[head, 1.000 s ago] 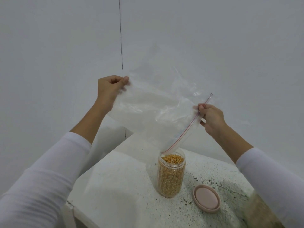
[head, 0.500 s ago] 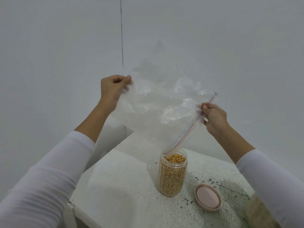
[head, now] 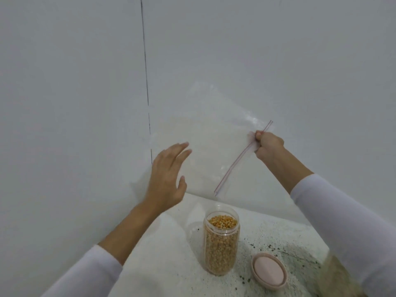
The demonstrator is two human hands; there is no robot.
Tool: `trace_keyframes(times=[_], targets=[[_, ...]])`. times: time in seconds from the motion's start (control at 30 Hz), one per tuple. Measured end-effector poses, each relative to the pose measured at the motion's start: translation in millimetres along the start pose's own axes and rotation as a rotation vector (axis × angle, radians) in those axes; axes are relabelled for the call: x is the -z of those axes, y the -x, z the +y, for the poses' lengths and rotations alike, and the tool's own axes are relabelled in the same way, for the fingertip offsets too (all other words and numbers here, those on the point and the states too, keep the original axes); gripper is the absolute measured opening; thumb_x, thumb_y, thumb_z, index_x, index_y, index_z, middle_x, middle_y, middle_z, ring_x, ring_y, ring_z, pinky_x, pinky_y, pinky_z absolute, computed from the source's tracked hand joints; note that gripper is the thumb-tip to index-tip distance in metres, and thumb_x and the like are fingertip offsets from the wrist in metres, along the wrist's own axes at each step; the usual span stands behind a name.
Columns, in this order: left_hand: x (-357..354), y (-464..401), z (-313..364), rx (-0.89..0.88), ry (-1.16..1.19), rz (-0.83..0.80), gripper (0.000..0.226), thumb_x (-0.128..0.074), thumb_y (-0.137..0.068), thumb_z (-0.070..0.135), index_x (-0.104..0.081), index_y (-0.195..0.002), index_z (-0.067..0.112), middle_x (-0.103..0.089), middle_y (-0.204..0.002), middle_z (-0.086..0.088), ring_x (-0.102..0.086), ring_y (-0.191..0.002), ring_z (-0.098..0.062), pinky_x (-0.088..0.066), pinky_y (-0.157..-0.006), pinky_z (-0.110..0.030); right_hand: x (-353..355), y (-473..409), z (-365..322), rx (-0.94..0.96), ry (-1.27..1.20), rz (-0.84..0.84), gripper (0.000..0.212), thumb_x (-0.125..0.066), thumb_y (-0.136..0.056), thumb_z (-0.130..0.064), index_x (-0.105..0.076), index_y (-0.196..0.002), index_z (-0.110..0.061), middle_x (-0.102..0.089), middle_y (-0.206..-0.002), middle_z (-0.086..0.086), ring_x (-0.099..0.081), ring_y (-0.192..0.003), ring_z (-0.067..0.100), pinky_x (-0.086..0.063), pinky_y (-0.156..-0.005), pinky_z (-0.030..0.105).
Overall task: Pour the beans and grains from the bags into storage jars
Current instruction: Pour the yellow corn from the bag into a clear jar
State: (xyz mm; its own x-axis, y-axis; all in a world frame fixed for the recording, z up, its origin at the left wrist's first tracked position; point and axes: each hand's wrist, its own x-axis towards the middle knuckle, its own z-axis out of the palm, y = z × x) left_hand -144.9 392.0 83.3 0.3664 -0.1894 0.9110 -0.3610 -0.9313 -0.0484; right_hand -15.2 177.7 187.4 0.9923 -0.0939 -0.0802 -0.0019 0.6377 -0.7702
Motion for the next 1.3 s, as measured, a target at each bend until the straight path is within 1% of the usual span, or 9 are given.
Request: trace_keyframes(times=[0.17, 0.3, 0.4, 0.53, 0.63, 0.83, 0.93, 1.1, 1.3], targets=[[-29, 14, 18, -0.109, -0.085, -0.081, 0.074, -0.057, -0.081, 0.046, -0.029, -0.143, 0.015, -0.027, -0.151, -0.004, -0.022, -0.143, -0.024, -0.003, -0.115, -0.055, 0, -3, 14, -0.028, 0.069, 0.076, 0.019, -0.054, -0.089, 0.010, -0.060, -0.105, 0.001, -0.053, -0.073, 0.005, -0.054, -0.054, 0.013, -0.051, -0.054, 0.022], [-42, 8, 19, -0.144, -0.102, 0.063, 0.029, -0.047, -0.097, 0.025, -0.050, -0.125, 0.017, -0.056, -0.134, -0.006, -0.043, -0.131, -0.022, -0.019, -0.108, -0.066, 4, 5, 19, -0.050, 0.055, 0.099, 0.029, -0.051, -0.089, 0.012, -0.056, -0.117, 0.003, -0.057, -0.093, 0.013, -0.053, -0.065, 0.018, -0.052, -0.063, 0.029], [-40, 0, 20, -0.034, 0.076, 0.166, 0.031, -0.037, -0.102, 0.017, -0.066, -0.112, 0.012, -0.069, -0.116, -0.007, -0.057, -0.117, -0.020, -0.023, -0.108, -0.064, 18, 7, 12, -0.009, 0.106, 0.120, 0.015, -0.053, -0.089, 0.007, -0.059, -0.100, 0.000, -0.057, -0.094, 0.013, -0.055, -0.069, 0.018, -0.052, -0.067, 0.029], [-32, -29, 21, 0.161, 0.336, 0.196, 0.035, -0.041, -0.087, 0.010, -0.069, -0.109, 0.006, -0.067, -0.112, 0.000, -0.057, -0.109, -0.013, -0.031, -0.108, -0.045, 45, 10, -17, 0.245, 0.327, 0.028, 0.020, -0.059, -0.087, -0.012, -0.063, -0.107, -0.016, -0.060, -0.118, 0.002, -0.052, -0.109, 0.016, -0.047, -0.093, 0.037], [-25, -69, 27, 0.397, 0.603, 0.234, 0.018, -0.051, -0.095, 0.017, -0.066, -0.101, 0.010, -0.061, -0.101, -0.001, -0.056, -0.093, -0.008, -0.041, -0.084, -0.014, 63, 16, -51, 0.494, 0.486, -0.125, 0.019, -0.058, -0.089, -0.019, -0.059, -0.102, -0.032, -0.036, -0.148, -0.008, -0.037, -0.133, 0.013, -0.028, -0.109, 0.035], [-27, -140, 57, 0.723, 0.908, 0.145, 0.010, -0.060, -0.092, 0.009, -0.068, -0.096, 0.005, -0.064, -0.073, 0.003, -0.058, -0.070, -0.008, -0.048, -0.075, -0.030, 110, 19, -126, 0.944, 1.046, -0.142, 0.019, -0.062, -0.089, -0.011, -0.065, -0.107, -0.006, -0.053, -0.116, 0.000, -0.051, -0.103, 0.008, -0.031, -0.073, -0.004], [-26, -162, 85, 0.752, 0.990, 0.156, 0.004, -0.068, -0.086, 0.008, -0.069, -0.083, 0.010, -0.068, -0.057, 0.007, -0.066, -0.059, -0.008, -0.054, -0.070, -0.031, 130, 27, -169, 1.109, 1.104, -0.100, 0.009, -0.063, -0.089, -0.008, -0.058, -0.093, -0.014, -0.056, -0.103, 0.004, -0.053, -0.085, 0.012, -0.034, -0.068, 0.000], [-36, -177, 163, 0.757, 1.027, 0.186, 0.009, -0.063, -0.090, 0.009, -0.065, -0.082, 0.009, -0.064, -0.054, 0.005, -0.062, -0.046, -0.007, -0.048, -0.048, -0.019, 183, 55, -238, 1.063, 0.881, -0.228, 0.039, -0.052, -0.088, 0.010, -0.052, -0.089, -0.029, -0.049, -0.081, -0.003, -0.057, -0.056, 0.003, -0.054, -0.064, 0.022], [-55, -184, 263, 0.895, 1.269, 0.146, 0.013, -0.062, -0.090, 0.010, -0.062, -0.077, 0.010, -0.067, -0.057, 0.006, -0.065, -0.057, -0.010, -0.049, -0.053, -0.018, 252, 75, -304, 0.962, 0.623, -0.103, 0.021, -0.062, -0.085, 0.007, -0.057, -0.081, -0.014, -0.052, -0.068, 0.000, -0.054, -0.047, 0.002, -0.050, -0.058, 0.018]])
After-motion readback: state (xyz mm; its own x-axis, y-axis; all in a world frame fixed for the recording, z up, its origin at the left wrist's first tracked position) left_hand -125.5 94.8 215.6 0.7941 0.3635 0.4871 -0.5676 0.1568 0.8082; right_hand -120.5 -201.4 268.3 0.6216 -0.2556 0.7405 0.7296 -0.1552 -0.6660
